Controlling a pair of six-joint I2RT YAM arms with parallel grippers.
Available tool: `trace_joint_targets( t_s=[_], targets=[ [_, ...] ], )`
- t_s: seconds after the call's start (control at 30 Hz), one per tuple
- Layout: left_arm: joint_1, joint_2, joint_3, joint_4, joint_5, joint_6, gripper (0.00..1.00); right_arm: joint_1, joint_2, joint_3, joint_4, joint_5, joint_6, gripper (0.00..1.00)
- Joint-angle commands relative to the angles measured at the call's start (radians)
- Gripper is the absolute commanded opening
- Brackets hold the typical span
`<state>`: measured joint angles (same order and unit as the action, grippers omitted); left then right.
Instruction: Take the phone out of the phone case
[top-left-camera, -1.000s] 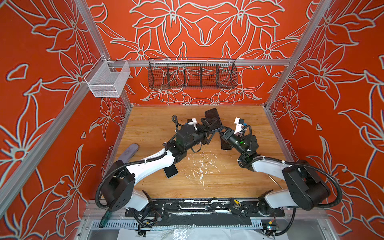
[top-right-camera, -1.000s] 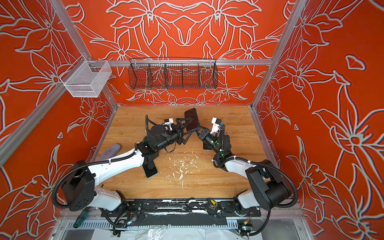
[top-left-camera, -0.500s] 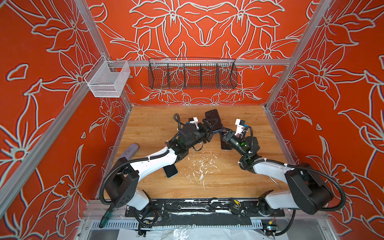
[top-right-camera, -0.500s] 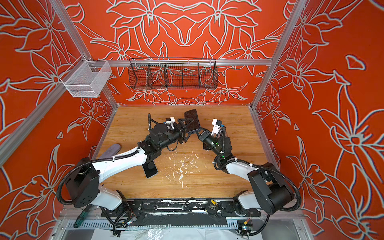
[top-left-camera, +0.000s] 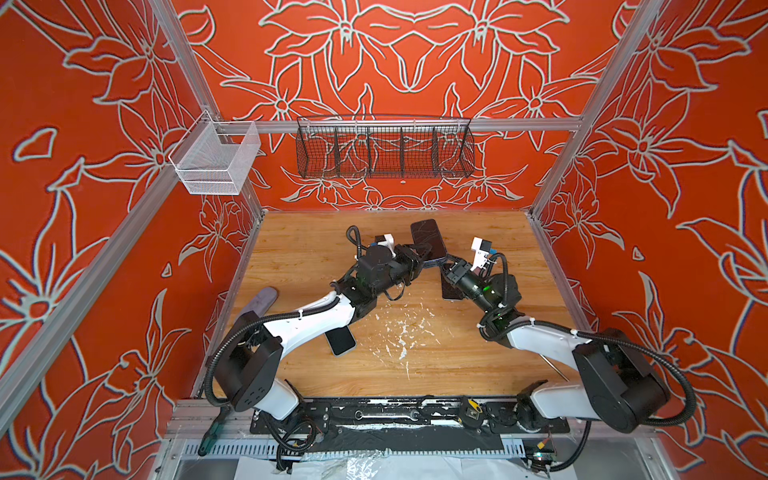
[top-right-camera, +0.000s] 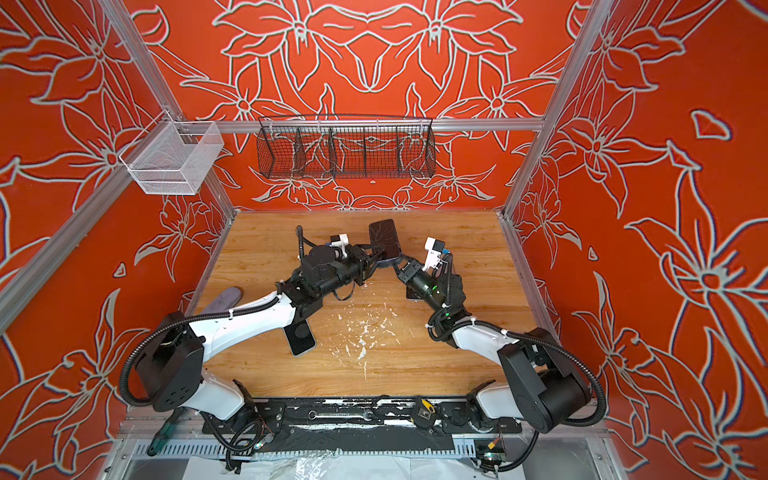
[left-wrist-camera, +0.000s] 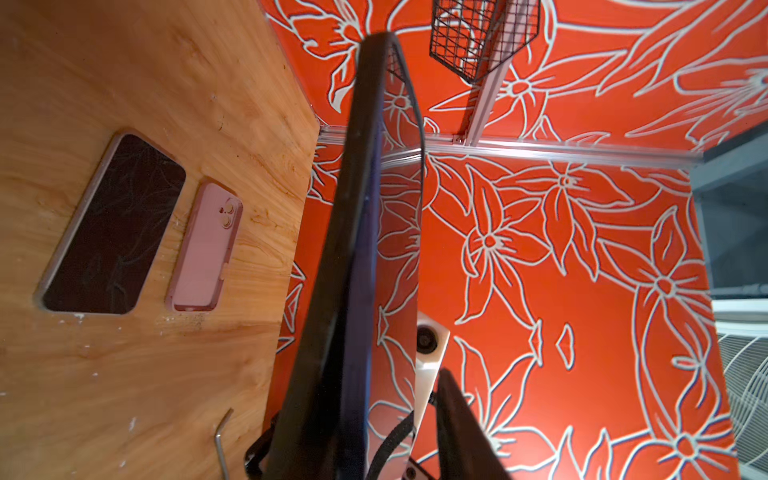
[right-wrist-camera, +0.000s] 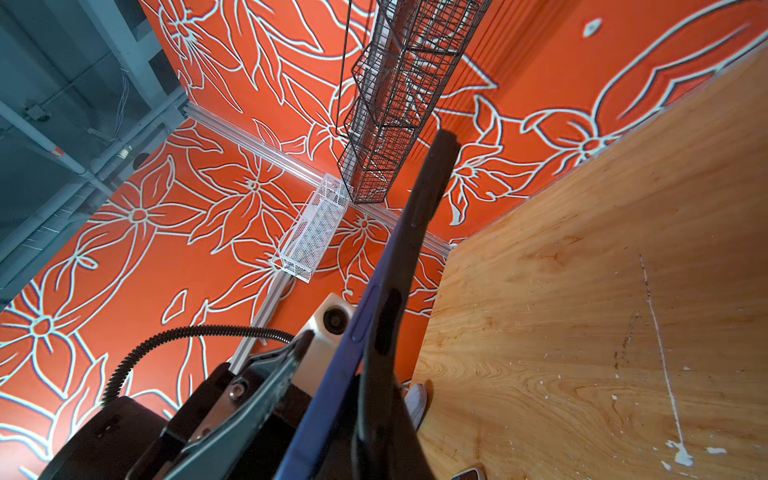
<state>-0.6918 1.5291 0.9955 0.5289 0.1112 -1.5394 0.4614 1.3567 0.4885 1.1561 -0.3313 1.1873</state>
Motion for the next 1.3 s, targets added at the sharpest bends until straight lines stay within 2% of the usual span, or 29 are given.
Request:
trace_joint_targets(
  t_s=[0.0, 0.3, 0.43, 0.83, 1.27],
  targets=[
    [0.013, 0.026, 0.036, 0.050, 0.019, -0.004, 0.23, 0.017, -0.028, -0.014, 0.070, -0.008, 0.006, 0.05],
    [0.020, 0.057, 0.060, 0.079, 0.064, -0.006, 0.00, 0.026, -0.025, -0.016, 0.049, 0.011, -0.008, 0.05],
    [0.020, 0.036, 0.077, 0.042, 0.059, 0.022, 0.00, 0.033, -0.033, -0.025, 0.021, 0.027, -0.024, 0.05],
    [0.023, 0.026, 0.103, 0.103, 0.133, -0.033, 0.00, 0.062, -0.062, -0.043, -0.137, 0.123, -0.112, 0.05],
    [0.023, -0.136, 0.029, 0.078, 0.107, -0.015, 0.00, 0.067, 0.003, -0.036, -0.206, 0.194, -0.169, 0.05]
  ],
)
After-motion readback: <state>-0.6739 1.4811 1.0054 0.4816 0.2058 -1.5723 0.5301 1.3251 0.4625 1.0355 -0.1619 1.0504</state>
